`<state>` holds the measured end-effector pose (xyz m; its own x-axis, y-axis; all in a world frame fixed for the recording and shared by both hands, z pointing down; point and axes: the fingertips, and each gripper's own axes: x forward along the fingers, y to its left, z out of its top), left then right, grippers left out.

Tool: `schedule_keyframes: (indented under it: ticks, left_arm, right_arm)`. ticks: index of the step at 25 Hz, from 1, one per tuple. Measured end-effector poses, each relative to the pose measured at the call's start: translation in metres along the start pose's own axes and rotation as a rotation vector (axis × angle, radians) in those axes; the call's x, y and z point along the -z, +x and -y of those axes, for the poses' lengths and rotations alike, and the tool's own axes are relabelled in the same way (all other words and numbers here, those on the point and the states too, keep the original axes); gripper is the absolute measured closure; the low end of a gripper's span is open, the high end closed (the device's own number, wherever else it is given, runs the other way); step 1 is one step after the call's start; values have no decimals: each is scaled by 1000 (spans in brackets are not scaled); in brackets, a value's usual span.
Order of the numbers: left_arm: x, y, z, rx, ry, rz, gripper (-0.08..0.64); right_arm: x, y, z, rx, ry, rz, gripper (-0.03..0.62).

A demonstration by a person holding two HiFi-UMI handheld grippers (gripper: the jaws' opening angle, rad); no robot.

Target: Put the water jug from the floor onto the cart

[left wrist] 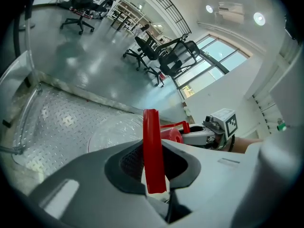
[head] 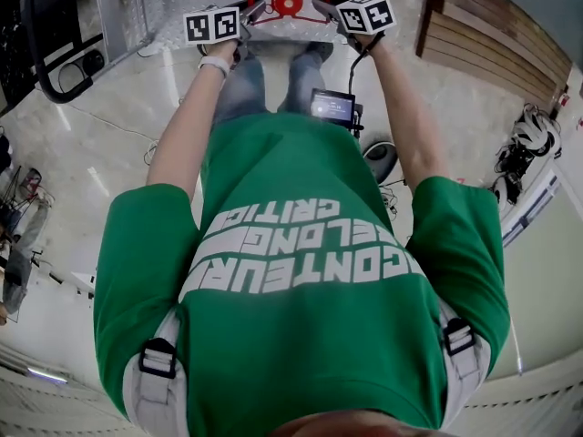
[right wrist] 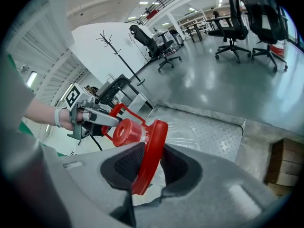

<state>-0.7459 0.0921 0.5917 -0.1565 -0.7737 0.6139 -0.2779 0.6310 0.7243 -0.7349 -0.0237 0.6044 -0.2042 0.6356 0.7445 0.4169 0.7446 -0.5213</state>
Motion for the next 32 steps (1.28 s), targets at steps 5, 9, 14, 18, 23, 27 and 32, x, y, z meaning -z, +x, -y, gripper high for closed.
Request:
schedule_keyframes:
  ticks: [5, 9, 14, 18, 23, 27, 32]
  left_arm:
    - [0, 4, -12, -13, -20, -6, 483]
    - [-1, 12, -22, -18, -34, -20, 483]
    - [5, 21, -31, -27, -47, -34, 485]
    - [7, 29, -37, -33, -55, -50, 485]
    - [11, 38, -44, -29, -78, -67, 485]
    - [14, 47, -49, -33, -84, -81, 485]
    - [12, 53, -60, -39, -97, -92, 485]
  right_arm:
    - [-2, 12, 3, 1, 12, -8, 499]
    - [1, 20, 14, 14, 36, -36, 499]
    - [8, 27, 20, 21, 50, -42, 499]
    - [13, 33, 26, 30, 67, -48, 499]
    - [19, 40, 35, 36, 89, -60, 499]
    - [23, 45, 42, 49, 94, -68, 499]
    - [24, 53, 49, 63, 116, -81, 503]
